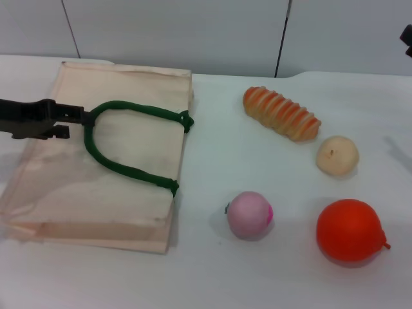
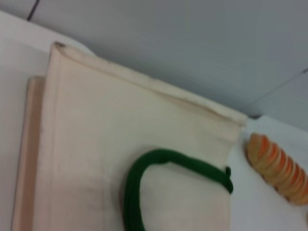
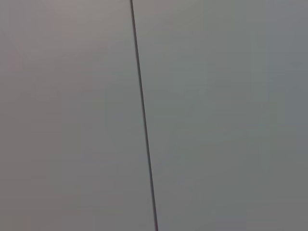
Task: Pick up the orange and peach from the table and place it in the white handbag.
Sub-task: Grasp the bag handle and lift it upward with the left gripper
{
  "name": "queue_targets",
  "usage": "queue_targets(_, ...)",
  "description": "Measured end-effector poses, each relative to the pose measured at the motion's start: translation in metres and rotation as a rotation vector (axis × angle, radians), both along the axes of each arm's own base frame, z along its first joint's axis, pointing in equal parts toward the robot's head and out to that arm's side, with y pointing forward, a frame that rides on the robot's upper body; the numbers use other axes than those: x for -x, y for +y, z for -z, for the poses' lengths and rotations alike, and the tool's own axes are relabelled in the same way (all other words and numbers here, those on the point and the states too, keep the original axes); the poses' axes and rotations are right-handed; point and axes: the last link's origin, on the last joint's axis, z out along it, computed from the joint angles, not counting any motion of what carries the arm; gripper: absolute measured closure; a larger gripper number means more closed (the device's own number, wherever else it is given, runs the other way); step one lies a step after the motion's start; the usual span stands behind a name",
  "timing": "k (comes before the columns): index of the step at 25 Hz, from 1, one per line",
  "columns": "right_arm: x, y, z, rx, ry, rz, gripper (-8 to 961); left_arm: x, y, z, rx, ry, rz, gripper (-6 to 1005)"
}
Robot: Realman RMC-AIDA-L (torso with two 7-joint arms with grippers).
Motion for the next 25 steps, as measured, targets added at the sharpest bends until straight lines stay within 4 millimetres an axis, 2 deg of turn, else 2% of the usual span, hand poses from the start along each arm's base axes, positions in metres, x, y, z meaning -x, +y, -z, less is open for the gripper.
queue_targets(11, -0.003, 0.002, 0.0, -0.004, -0.007, 0.024, 91, 0.004, 0.002, -0.001, 0.083, 0.119, -0.092, 235)
queue_targets(17, 0.002, 0.005, 0.006, 0.002, -0.011, 0.015, 93, -0.001, 0.016, -0.002, 0.04, 0.143, -0.08, 234)
queue_targets(25, 0.005, 0.007, 0.01, 0.005, -0.02, 0.01, 96, -0.002, 0.033, 0.011, 0.047, 0.197, -0.083, 234)
